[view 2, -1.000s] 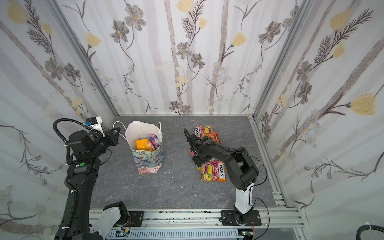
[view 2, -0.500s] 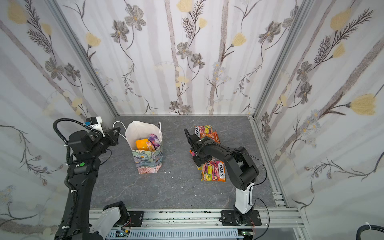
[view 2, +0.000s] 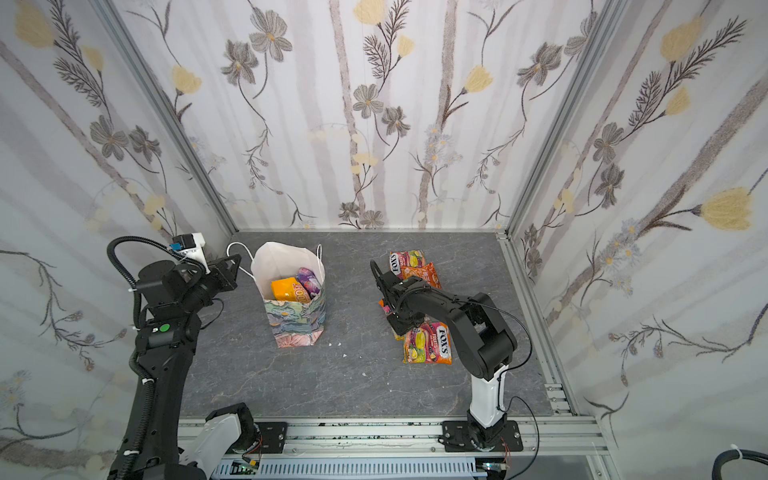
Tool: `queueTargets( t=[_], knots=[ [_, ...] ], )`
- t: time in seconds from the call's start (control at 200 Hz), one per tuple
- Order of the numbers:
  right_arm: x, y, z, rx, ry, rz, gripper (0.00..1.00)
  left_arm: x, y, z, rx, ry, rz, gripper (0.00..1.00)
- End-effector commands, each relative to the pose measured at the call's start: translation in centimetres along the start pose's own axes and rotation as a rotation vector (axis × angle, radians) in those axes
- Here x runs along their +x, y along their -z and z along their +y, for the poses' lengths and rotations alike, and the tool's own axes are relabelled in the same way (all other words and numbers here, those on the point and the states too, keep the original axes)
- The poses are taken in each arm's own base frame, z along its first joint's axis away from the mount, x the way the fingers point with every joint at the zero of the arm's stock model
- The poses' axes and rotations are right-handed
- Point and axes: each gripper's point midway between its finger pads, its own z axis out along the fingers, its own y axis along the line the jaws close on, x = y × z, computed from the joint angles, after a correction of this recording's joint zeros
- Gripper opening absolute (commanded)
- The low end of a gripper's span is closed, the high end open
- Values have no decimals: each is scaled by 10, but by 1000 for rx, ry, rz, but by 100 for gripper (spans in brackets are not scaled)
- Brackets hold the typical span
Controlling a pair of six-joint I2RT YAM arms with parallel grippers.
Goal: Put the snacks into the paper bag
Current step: 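Lower the right gripper onto the orange Fox's Fruits bag and grasp its top, then lift the orange Fox's Fruits bag with the right gripper off the pile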
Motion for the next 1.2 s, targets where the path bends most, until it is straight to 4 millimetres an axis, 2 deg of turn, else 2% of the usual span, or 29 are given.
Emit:
queueTargets(
  t=[0.0,0.125,0.38,0.51,0.909,1.194],
  knots=[
    [-1,1,2,-12,-16,-9,43,-6,0,-2,9,-10,-22,4],
    [0,1,2,-13,-17,-6,36,-6,1,-3,10,-11,-23,4],
    [1,2,3,-19,-20,-9,9,-7,2,-4,11,-14,-26,4],
    [0,6,4,-34,-24,-21,0,-7,2,-4,11,-15,-26,4],
    [-8,29,13,-132,-9,-60,0,-8,3,-5,16,-14,-29,4],
    [-16,52,28,-266,0,-122,0,-8,3,-5,17,-14,-29,4]
  ],
)
